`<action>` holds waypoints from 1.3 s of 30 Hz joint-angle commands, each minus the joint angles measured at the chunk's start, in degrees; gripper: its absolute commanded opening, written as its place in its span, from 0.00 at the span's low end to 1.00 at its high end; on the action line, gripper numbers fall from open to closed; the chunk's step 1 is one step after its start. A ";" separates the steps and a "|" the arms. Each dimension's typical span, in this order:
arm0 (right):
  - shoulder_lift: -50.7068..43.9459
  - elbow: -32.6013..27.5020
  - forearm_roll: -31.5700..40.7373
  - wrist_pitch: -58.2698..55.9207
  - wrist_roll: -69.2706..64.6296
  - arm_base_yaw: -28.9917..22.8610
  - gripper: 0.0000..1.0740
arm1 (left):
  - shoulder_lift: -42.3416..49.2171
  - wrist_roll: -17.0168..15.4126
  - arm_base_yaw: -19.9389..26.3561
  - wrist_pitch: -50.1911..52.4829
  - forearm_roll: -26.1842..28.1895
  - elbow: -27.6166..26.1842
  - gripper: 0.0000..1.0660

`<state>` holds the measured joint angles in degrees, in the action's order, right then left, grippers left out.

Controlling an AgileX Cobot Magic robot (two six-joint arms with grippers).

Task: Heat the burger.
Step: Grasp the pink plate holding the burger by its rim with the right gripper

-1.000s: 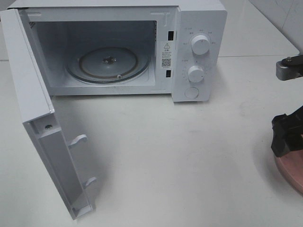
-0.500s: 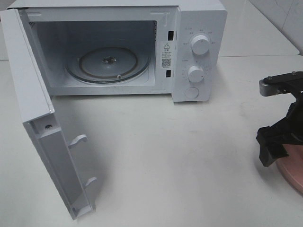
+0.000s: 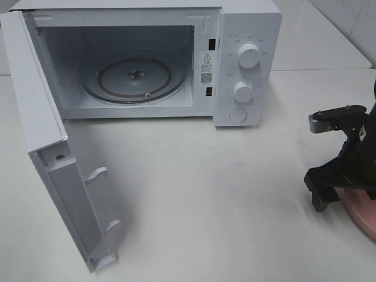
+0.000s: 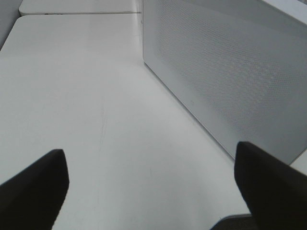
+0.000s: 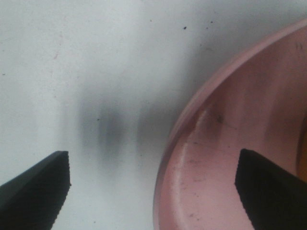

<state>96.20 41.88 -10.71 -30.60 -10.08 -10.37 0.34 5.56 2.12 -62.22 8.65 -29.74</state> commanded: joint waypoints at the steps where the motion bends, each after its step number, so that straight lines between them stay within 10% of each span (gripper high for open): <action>1: 1.38 -0.11 -0.74 0.86 -0.92 0.29 0.82 | 0.97 -0.11 -0.06 0.80 -0.23 0.11 0.83; 14: 5.27 -0.11 -0.74 2.01 -1.55 0.29 0.72 | 0.97 -0.11 -0.06 0.80 -0.23 0.11 0.83; 27: 6.19 -0.11 -5.61 0.52 -7.16 0.29 0.00 | 0.97 -0.11 -0.06 0.80 -0.23 0.11 0.83; 39: 5.50 -0.11 -6.88 -1.95 -8.77 0.17 0.00 | 0.97 -0.11 -0.06 0.80 -0.23 0.11 0.83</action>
<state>101.18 42.11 -17.36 -31.11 -18.33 -10.20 0.34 5.56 2.12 -62.22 8.65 -29.74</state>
